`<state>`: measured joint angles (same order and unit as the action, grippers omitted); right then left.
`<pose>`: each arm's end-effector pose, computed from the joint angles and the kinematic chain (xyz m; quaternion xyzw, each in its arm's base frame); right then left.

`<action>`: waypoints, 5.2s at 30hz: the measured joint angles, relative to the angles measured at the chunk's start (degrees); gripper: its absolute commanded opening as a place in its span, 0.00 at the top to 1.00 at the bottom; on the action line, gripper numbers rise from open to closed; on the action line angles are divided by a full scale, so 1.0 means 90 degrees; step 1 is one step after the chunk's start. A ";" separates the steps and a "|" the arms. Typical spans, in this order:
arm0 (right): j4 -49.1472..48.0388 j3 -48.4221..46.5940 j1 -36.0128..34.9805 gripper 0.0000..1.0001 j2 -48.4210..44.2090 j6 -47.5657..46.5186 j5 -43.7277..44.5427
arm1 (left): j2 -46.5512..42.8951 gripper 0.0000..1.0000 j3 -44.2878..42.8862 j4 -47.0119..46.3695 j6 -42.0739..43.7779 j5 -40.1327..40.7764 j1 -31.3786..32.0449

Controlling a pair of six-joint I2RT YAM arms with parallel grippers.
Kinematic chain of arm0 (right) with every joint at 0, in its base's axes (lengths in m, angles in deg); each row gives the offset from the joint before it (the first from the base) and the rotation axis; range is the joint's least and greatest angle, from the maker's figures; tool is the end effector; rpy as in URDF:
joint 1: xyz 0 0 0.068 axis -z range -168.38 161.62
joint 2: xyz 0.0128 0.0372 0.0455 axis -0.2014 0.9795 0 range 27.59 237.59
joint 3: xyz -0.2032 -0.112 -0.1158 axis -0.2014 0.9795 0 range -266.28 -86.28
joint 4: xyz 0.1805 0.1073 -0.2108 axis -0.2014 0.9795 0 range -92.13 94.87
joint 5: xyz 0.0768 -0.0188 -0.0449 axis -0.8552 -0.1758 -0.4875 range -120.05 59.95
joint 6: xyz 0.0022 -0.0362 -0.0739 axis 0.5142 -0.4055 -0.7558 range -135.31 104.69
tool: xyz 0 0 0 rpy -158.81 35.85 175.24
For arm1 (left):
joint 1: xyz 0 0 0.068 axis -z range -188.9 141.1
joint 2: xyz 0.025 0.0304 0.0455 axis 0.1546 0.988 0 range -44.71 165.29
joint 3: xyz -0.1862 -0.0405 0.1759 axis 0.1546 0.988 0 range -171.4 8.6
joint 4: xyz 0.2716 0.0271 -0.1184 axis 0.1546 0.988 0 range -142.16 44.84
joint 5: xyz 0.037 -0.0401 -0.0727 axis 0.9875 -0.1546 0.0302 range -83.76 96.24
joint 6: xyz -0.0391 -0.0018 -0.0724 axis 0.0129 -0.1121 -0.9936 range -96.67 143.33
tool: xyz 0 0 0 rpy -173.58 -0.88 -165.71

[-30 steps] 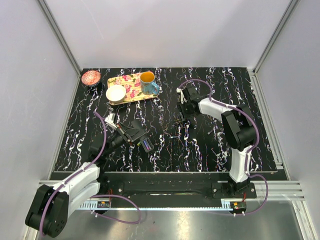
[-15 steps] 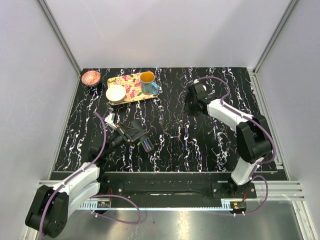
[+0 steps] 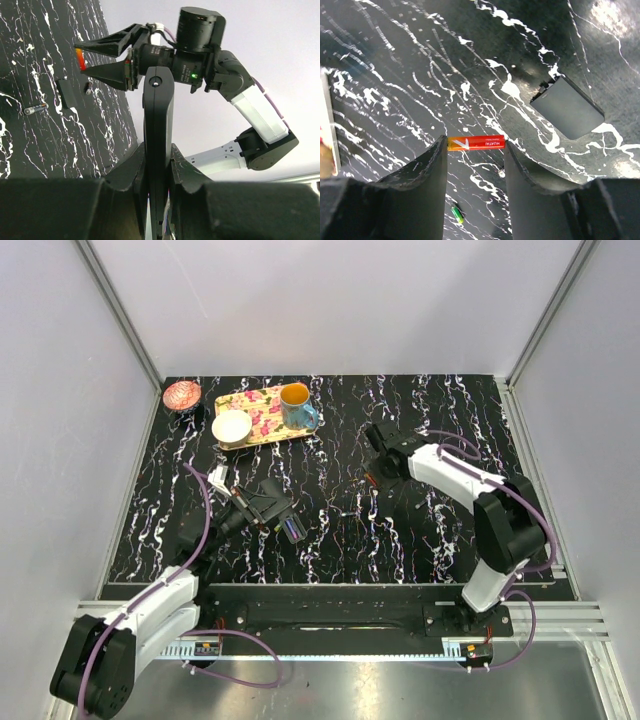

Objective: Load the batteries into the remote control
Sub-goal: Place the battery at the center of the board, then pick up the battery from the center of the board.

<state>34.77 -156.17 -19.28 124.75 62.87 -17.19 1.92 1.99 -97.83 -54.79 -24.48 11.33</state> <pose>0.3455 0.1881 0.1556 0.4113 0.8773 0.1175 0.2177 0.2112 -0.1169 0.1725 -0.1415 0.6616 -0.6570 0.3326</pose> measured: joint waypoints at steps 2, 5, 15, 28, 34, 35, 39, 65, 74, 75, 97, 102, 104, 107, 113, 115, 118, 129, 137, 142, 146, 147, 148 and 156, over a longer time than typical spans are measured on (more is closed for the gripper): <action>0.0187 -0.0131 -0.0029 1.00 0.0214 0.0347 0.0005 | 0.0012 1.00 0.0000 -0.0046 -0.0002 0.0000 0.0000; 0.0308 -0.0151 -0.0039 1.00 0.0627 0.0702 -0.0049 | 0.0049 1.00 0.0000 -0.0083 -0.0005 0.0000 0.0000; 0.0389 -0.0180 -0.0153 0.90 0.1226 0.1078 -0.0058 | 0.0075 1.00 0.0036 -0.0124 -0.0032 0.0000 0.0000; 0.0270 -0.0189 -0.0153 0.54 0.1273 0.0826 -0.0316 | 0.0083 1.00 0.0068 -0.0129 -0.0046 -0.0041 0.0000; 0.0138 -0.0206 -0.0153 0.38 0.1285 0.0685 -0.0459 | 0.0080 1.00 0.0070 -0.0129 -0.0046 -0.0049 0.0000; 0.0129 -0.0211 -0.0153 0.37 0.1285 0.0670 -0.0474 | 0.0080 1.00 0.0070 -0.0129 -0.0046 -0.0049 0.0000; 0.0124 -0.0236 -0.0153 0.35 0.1292 0.0595 -0.0500 | 0.0078 1.00 0.0070 -0.0129 -0.0046 -0.0051 0.0000; -0.0372 -0.0712 -0.0491 0.47 0.0342 -0.6552 -0.0318 | -0.0231 1.00 0.0073 0.0012 -0.0036 -0.0051 0.0000; -0.0670 -0.0187 -0.0491 0.44 0.0833 -0.7834 -0.0568 | -0.0187 1.00 0.0073 0.0027 0.0029 -0.0056 0.0000; -0.0724 -0.0189 -0.0491 0.44 0.0835 -0.7912 -0.0585 | -0.0165 1.00 0.0073 0.0027 0.0032 -0.0056 0.0000; -0.0860 -0.0015 -0.0491 0.55 0.1151 -0.8777 -0.0884 | 0.0117 1.00 0.0073 0.0124 0.0112 -0.0056 0.0000; -0.0945 -0.0015 -0.0491 0.59 0.1188 -0.8779 -0.0889 | 0.0114 1.00 0.0073 0.0124 0.0129 -0.0053 0.0000; -0.0957 -0.0015 -0.0491 0.61 0.1195 -0.8782 -0.0889 | 0.0114 1.00 0.0073 0.0126 0.0129 -0.0056 0.0000; -0.0959 -0.0015 -0.0478 0.65 0.1200 -0.8777 -0.0889 | 0.0114 1.00 0.0073 0.0131 0.0131 -0.0056 0.0000; -0.0959 -0.0002 -0.0444 0.70 0.1200 -0.8738 -0.0945 | 0.0114 1.00 0.0073 0.0141 0.0136 -0.0056 0.0000; -0.0984 0.0019 -0.0427 0.70 0.1200 -0.8655 -0.1003 | 0.0114 1.00 0.0073 0.0141 0.0141 -0.0053 0.0000; -0.0993 0.0036 -0.0406 0.61 0.1192 -0.8529 -0.1035 | 0.0114 1.00 0.0073 0.0141 0.0153 -0.0053 0.0000; -0.1027 0.0187 -0.0393 0.67 0.1086 -0.8291 -0.1052 | 0.0124 1.00 0.0073 0.0138 0.0175 -0.0053 0.0000; -0.0991 0.0187 -0.0393 0.86 0.1086 -0.8230 -0.1032 | 0.0155 1.00 0.0073 0.0141 0.0177 -0.0056 0.0000; -0.0950 0.0180 -0.0391 1.00 0.1086 -0.8102 -0.0988 | 0.0168 1.00 0.0073 0.0141 0.0180 -0.0056 0.0000; -0.0770 0.0121 -0.0389 1.00 0.1086 -0.7885 -0.0976 | 0.0253 1.00 0.0070 0.0129 0.0187 -0.0053 0.0000; -0.0707 0.0109 -0.0389 1.00 0.1086 -0.7810 -0.0976 | 0.0301 1.00 0.0070 0.0121 0.0189 -0.0053 0.0000; -0.0629 0.0095 -0.0389 1.00 0.1081 -0.7737 -0.0976 | 0.0359 1.00 0.0070 0.0114 0.0192 -0.0051 0.0000; 0.0998 -0.0614 -0.0629 1.00 0.0289 -0.7045 -0.1049 | 0.0818 1.00 -0.0182 0.0056 0.0202 0.0024 0.0000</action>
<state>43.76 -161.70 -24.94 127.35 -0.54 -26.63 9.29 0.35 -97.33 -52.98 -24.26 11.33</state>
